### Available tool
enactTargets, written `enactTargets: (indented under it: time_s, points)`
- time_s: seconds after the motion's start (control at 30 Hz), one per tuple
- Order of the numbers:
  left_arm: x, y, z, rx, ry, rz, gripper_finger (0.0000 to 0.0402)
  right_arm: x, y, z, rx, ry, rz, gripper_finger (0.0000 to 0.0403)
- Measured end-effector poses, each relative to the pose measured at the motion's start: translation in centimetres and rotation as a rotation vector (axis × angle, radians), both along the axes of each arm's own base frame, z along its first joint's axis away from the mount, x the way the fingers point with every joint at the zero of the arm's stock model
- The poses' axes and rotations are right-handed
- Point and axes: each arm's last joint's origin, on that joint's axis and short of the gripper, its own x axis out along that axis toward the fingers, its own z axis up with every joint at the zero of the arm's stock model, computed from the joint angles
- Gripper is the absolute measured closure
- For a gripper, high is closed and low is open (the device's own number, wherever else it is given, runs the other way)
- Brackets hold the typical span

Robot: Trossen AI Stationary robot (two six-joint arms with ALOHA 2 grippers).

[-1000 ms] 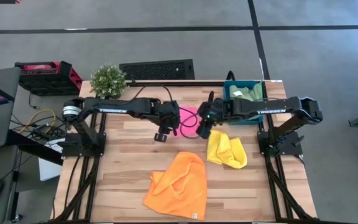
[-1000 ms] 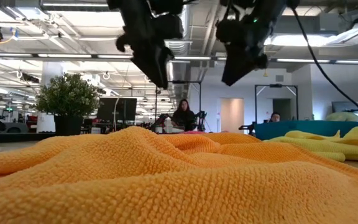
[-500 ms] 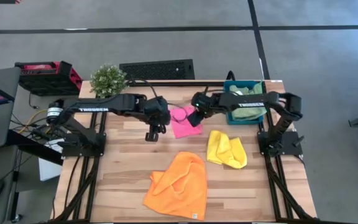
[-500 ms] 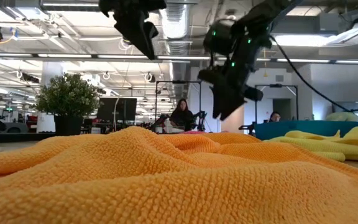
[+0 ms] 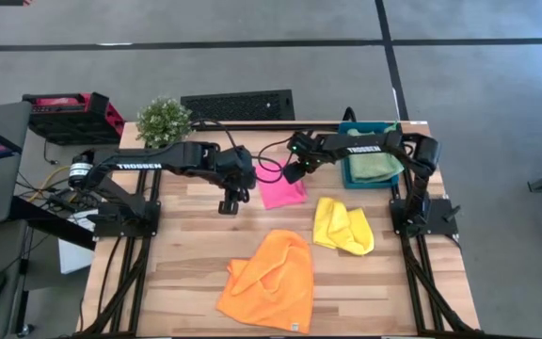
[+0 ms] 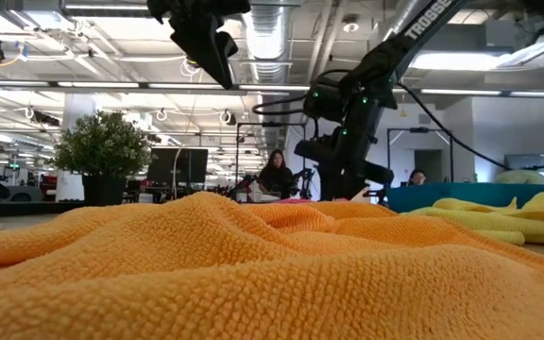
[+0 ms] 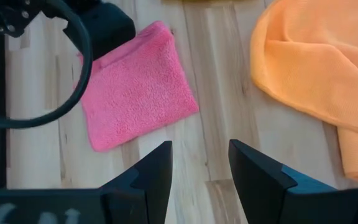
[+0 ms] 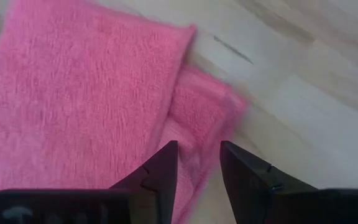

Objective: Fold microfiber towels
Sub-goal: Put the pink folded microfiber towel into the bin

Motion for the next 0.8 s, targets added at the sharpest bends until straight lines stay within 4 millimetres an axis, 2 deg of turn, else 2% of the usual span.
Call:
enactTargets:
  time_s: [0.53, 0.8]
  points:
    - [-0.03, 0.00, -0.05, 0.003, 0.006, -0.006, 0.0251, 0.02, -0.22, -0.43, -0.001, 0.007, -0.004, 0.0259]
    - [-0.02, 0.00, -0.06, 0.003, 0.007, -0.006, 0.0251, 0.35, 0.30, -0.72, 0.002, 0.009, 0.014, 0.0257]
